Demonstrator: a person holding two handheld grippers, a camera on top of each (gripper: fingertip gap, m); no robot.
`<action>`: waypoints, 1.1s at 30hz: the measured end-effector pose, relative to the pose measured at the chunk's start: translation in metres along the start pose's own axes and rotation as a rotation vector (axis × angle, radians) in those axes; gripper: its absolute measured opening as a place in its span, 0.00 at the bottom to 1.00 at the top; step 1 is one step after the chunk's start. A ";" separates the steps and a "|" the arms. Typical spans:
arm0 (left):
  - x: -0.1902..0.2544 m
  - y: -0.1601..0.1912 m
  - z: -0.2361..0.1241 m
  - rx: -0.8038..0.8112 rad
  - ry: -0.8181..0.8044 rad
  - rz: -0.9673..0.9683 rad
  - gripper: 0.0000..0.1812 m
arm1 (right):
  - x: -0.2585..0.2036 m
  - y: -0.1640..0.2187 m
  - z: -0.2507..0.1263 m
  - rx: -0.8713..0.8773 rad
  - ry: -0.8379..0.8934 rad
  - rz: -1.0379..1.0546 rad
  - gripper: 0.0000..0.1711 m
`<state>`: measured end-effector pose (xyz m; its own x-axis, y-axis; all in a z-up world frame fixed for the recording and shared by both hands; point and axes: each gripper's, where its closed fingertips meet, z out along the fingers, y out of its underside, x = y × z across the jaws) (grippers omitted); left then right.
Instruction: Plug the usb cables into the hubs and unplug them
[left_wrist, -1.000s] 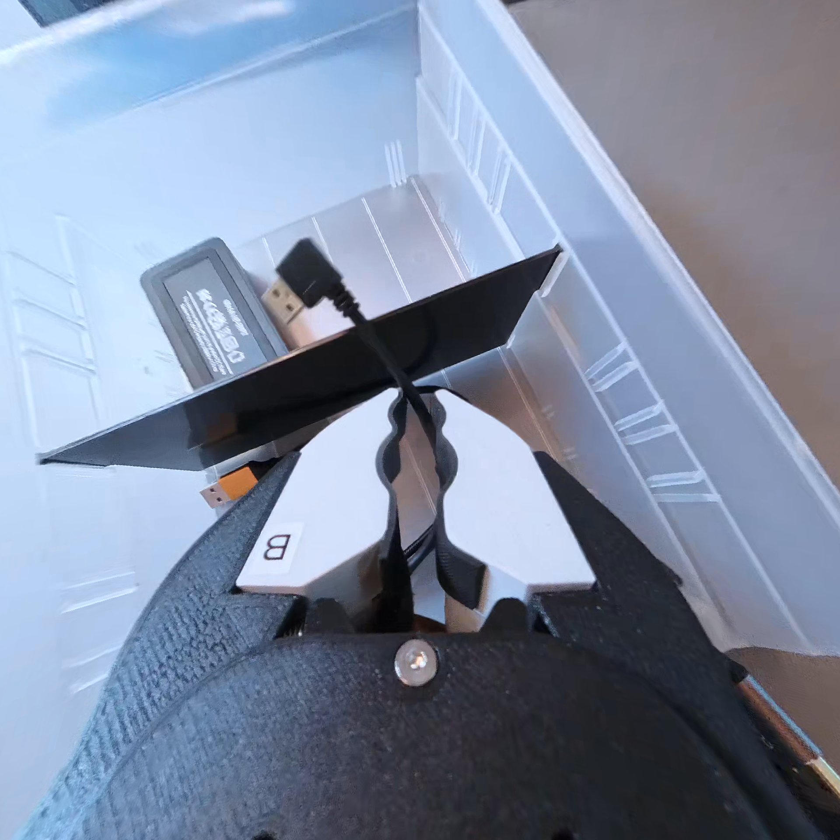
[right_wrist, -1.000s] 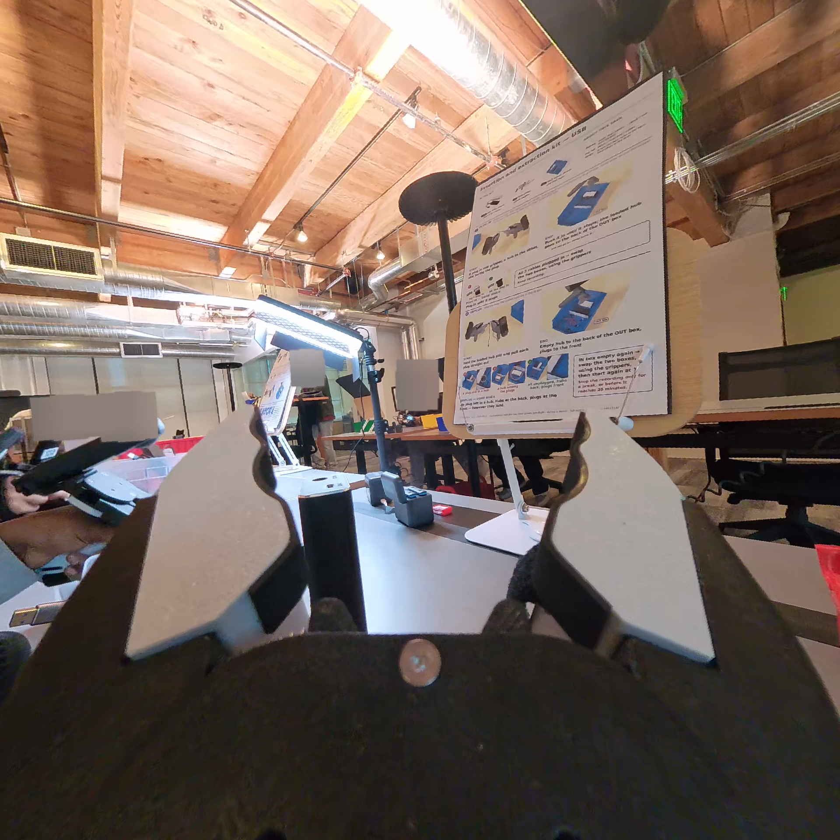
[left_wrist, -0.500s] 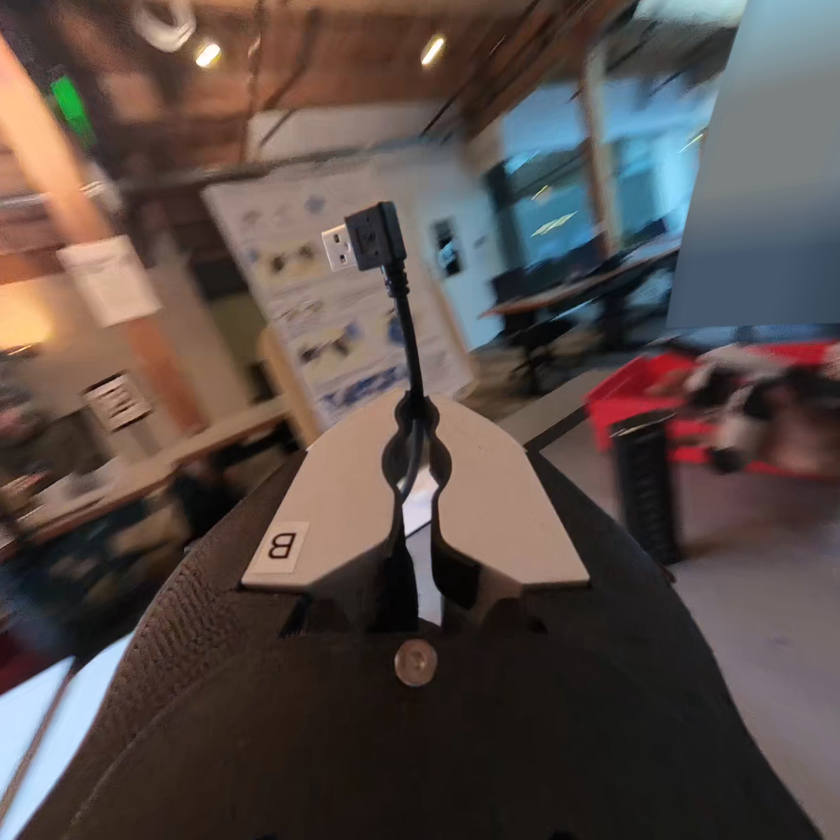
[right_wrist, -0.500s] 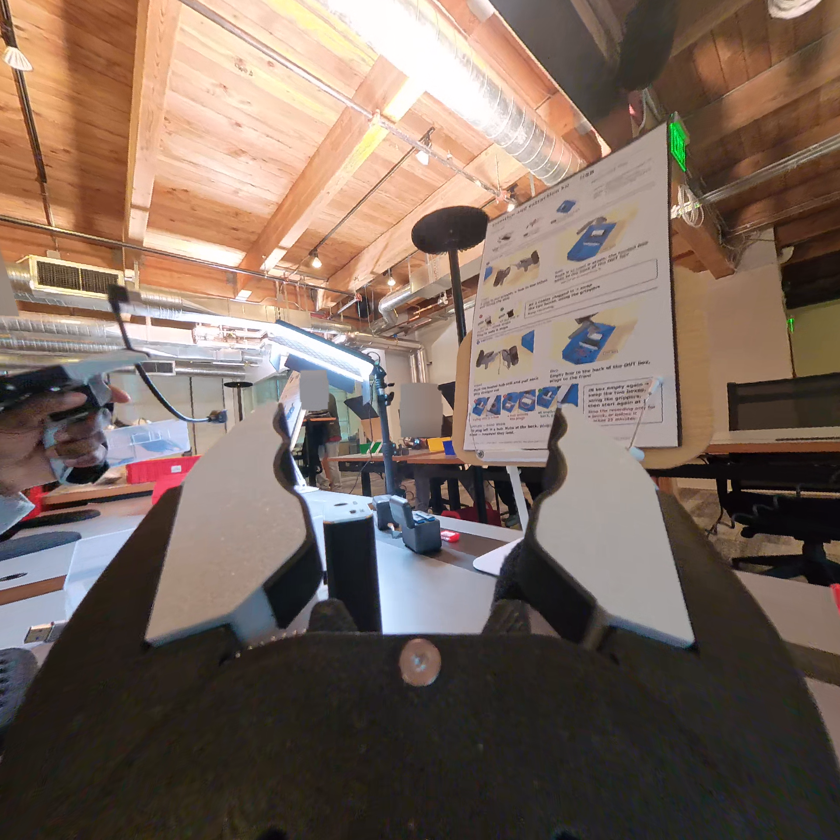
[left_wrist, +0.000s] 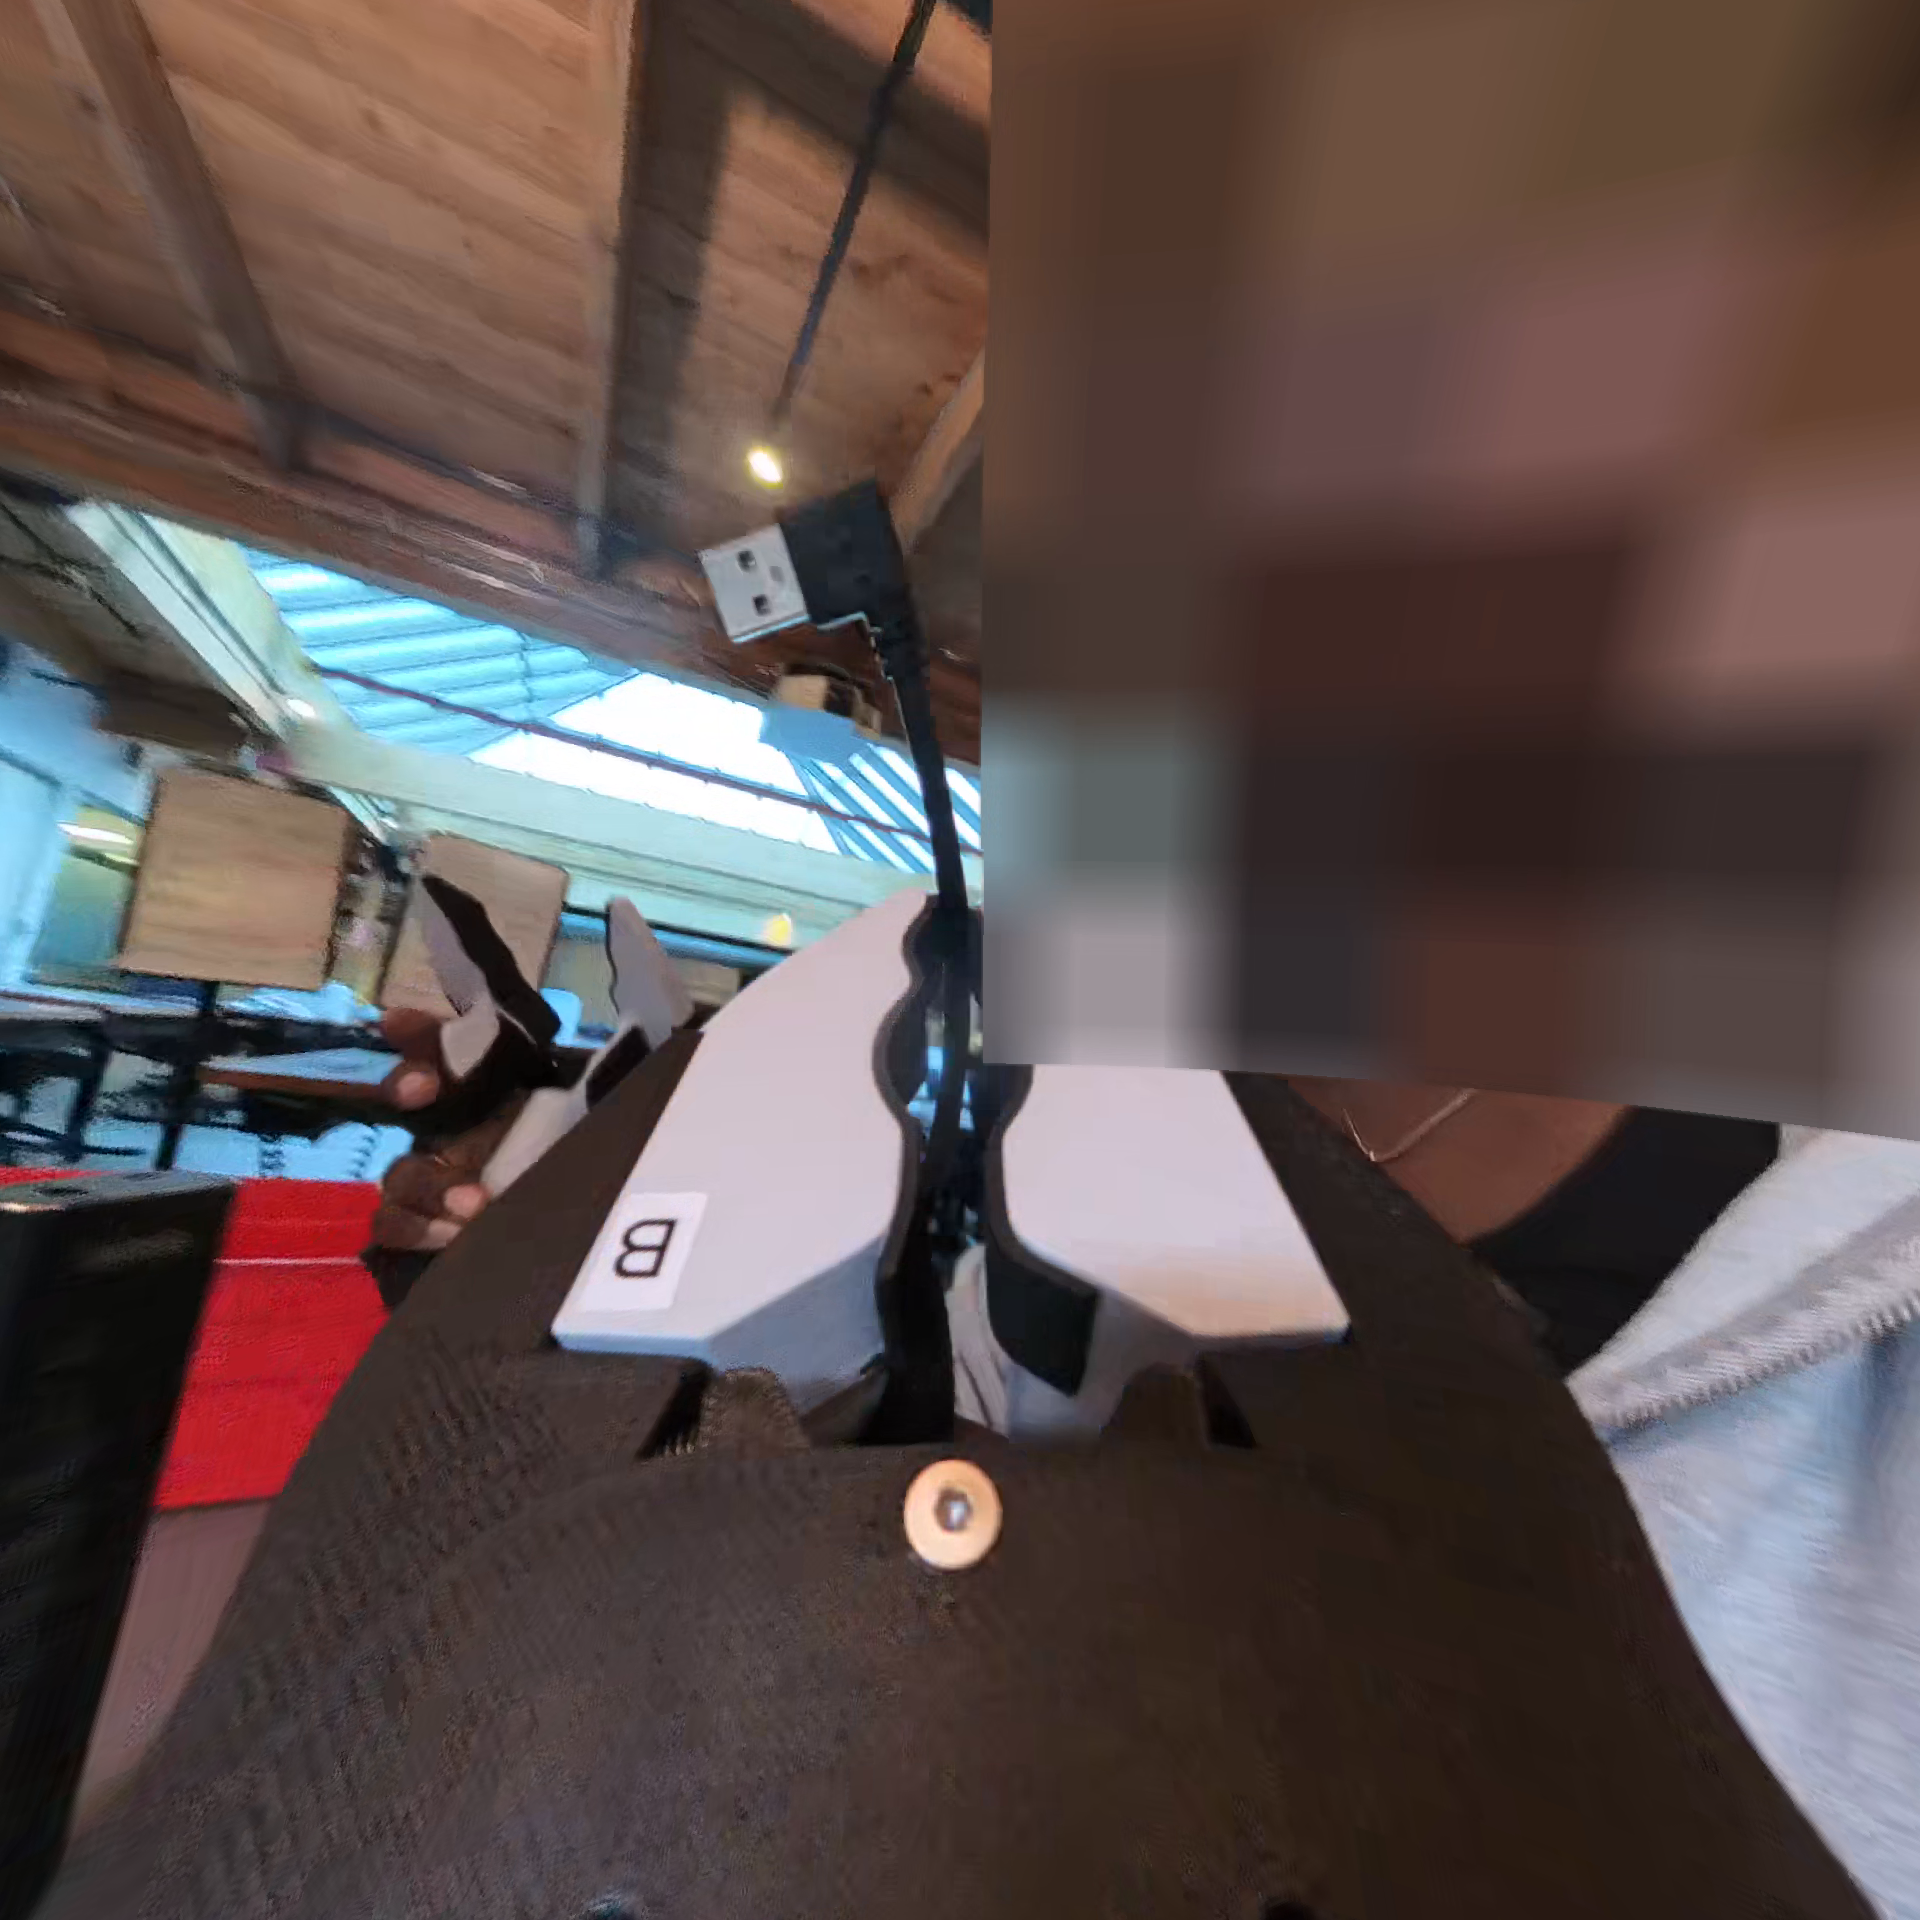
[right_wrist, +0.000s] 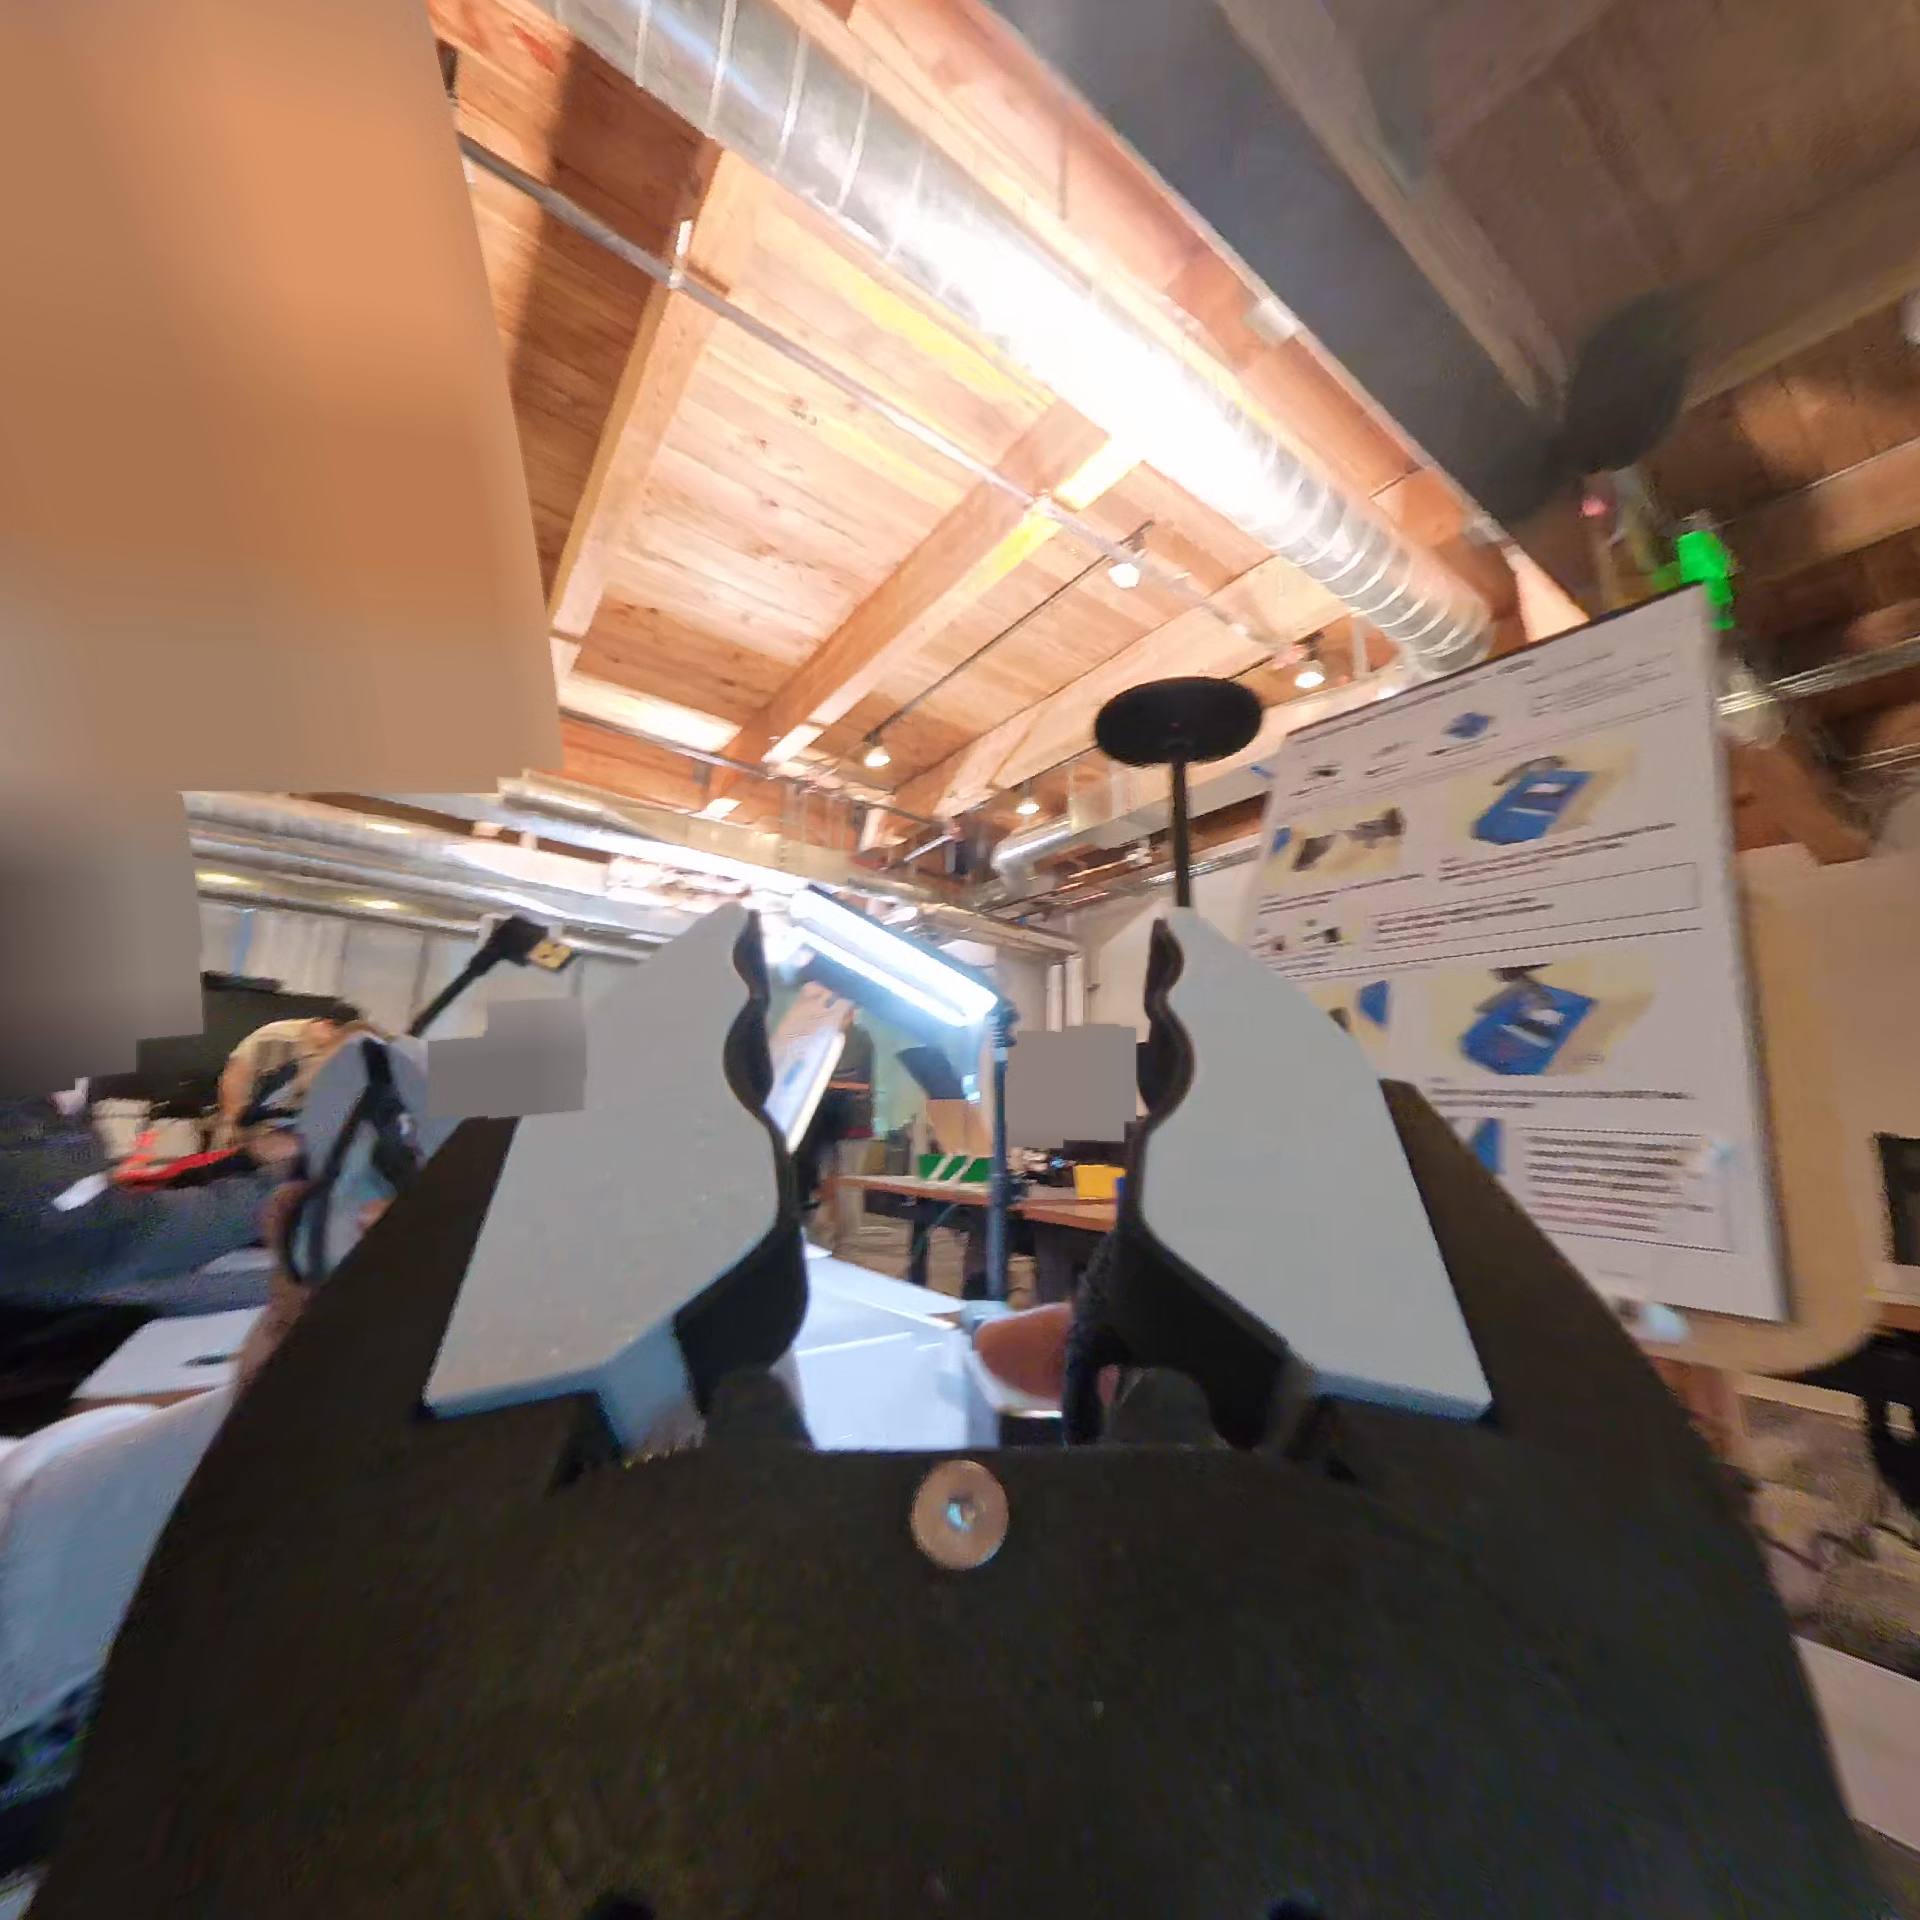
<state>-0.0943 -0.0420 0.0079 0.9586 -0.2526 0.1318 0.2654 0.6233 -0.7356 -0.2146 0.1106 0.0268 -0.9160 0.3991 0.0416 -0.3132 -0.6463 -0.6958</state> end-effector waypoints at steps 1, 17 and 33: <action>0.000 0.009 0.001 -0.040 0.012 0.000 0.03 | -0.010 0.003 0.003 -0.016 -0.039 0.016 0.39; 0.009 0.079 0.007 -0.292 0.170 -0.270 0.03 | -0.120 0.064 0.009 -0.299 -0.319 -0.568 0.22; -0.001 0.102 0.007 -0.378 0.119 -0.300 0.03 | -0.131 0.064 0.002 -0.304 -0.368 -0.792 0.07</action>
<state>-0.0673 0.0274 -0.0625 0.8214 -0.4761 0.3140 0.4503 0.2034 -0.8694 -0.1157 0.0153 -0.0216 -0.5007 0.3867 0.7744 -0.8506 -0.0538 -0.5231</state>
